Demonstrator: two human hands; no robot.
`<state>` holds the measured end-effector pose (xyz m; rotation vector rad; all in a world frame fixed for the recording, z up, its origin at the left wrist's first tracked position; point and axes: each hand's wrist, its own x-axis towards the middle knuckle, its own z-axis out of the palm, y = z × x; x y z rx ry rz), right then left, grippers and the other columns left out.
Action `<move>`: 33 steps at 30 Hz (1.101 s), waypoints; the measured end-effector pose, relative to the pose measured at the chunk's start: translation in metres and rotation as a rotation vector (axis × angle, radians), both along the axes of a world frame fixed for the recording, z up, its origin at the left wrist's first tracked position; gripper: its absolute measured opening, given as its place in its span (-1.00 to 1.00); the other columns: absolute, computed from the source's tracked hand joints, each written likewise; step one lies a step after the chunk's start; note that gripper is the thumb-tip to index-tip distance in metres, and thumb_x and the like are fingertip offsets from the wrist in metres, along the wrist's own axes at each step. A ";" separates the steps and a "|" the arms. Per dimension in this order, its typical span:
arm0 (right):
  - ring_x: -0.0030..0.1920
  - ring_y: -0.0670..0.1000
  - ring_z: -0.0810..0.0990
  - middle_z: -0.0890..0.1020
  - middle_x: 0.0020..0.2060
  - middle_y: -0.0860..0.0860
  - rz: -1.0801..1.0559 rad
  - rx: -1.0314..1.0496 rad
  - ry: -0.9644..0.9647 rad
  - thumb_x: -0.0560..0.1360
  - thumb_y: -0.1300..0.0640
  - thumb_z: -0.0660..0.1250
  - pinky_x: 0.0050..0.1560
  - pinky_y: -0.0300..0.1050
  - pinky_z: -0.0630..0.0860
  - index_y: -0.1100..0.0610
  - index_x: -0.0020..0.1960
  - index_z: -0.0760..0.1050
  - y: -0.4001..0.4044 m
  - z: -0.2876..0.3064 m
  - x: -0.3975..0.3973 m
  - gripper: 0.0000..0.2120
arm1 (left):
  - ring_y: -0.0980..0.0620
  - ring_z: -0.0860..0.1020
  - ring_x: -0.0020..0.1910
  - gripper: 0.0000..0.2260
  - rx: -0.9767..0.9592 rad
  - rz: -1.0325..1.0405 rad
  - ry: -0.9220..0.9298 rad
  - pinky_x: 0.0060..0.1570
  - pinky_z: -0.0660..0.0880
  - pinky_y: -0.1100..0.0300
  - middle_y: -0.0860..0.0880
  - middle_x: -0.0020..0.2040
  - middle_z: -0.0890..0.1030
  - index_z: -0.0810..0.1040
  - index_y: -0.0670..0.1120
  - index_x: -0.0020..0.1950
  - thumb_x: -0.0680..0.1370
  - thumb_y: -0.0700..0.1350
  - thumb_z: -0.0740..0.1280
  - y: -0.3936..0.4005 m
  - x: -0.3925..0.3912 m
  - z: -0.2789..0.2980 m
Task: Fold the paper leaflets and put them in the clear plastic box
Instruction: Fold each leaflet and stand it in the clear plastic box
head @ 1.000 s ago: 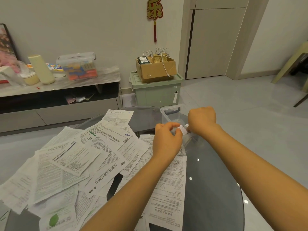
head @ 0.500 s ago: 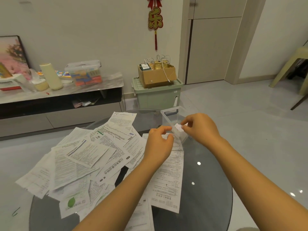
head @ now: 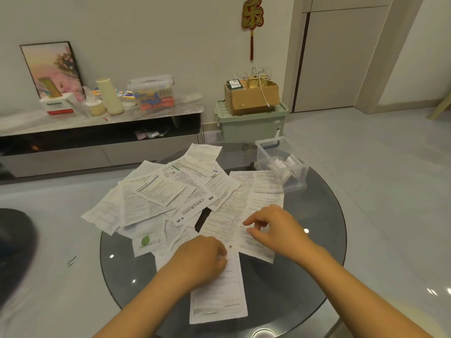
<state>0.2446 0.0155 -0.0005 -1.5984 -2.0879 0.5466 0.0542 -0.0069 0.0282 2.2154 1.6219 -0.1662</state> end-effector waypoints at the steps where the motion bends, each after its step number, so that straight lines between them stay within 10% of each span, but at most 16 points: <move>1: -0.08 -0.17 0.41 0.54 -0.26 -0.24 0.017 -0.018 0.005 0.47 0.00 0.35 -0.03 -0.28 0.38 -0.11 0.05 0.60 -0.001 -0.004 -0.001 -0.84 | 0.07 0.50 0.18 -0.70 -0.023 -0.022 0.012 0.18 0.40 0.20 0.09 0.26 0.53 0.47 0.06 0.31 0.59 0.02 0.18 -0.003 -0.004 -0.003; 7: 0.03 -0.15 0.44 0.61 -0.07 -0.19 0.102 -0.063 0.015 0.40 -0.04 0.41 0.09 -0.19 0.42 -0.11 0.01 0.63 0.000 -0.015 -0.005 -0.81 | 0.10 -0.12 0.53 -0.45 -0.078 -0.148 0.028 0.49 -0.18 0.00 0.07 0.56 -0.09 -0.01 0.06 0.55 0.61 0.09 0.11 0.013 -0.012 -0.025; 11: 0.12 -0.15 0.36 0.54 0.07 -0.23 0.242 -0.113 -0.072 0.37 -0.12 0.44 0.19 -0.24 0.33 -0.13 0.10 0.59 0.000 -0.017 -0.002 -0.69 | 0.13 -0.19 0.52 -0.44 -0.043 -0.172 -0.006 0.48 -0.24 0.02 0.07 0.56 -0.14 -0.06 0.08 0.55 0.62 0.11 0.10 0.028 -0.011 -0.034; 25: 0.14 -0.18 0.39 0.55 0.10 -0.22 0.280 -0.102 -0.042 0.45 -0.08 0.38 0.18 -0.29 0.32 -0.12 0.03 0.63 -0.001 -0.021 0.000 -0.82 | 0.17 0.13 0.45 -0.48 -0.016 -0.223 -0.176 0.36 0.16 0.24 0.15 0.47 0.22 0.37 0.14 0.38 0.45 0.19 0.37 0.016 -0.020 -0.027; 33: -0.16 -0.08 0.53 0.61 -0.23 -0.07 0.164 -0.138 0.150 0.51 0.02 0.31 -0.11 -0.11 0.48 -0.05 -0.19 0.53 0.000 -0.018 -0.008 -0.89 | 0.19 0.48 -0.28 -0.90 0.052 -0.018 -0.334 -0.31 0.37 0.26 0.12 -0.27 0.53 0.51 0.07 -0.18 0.51 0.05 0.32 0.021 -0.020 -0.022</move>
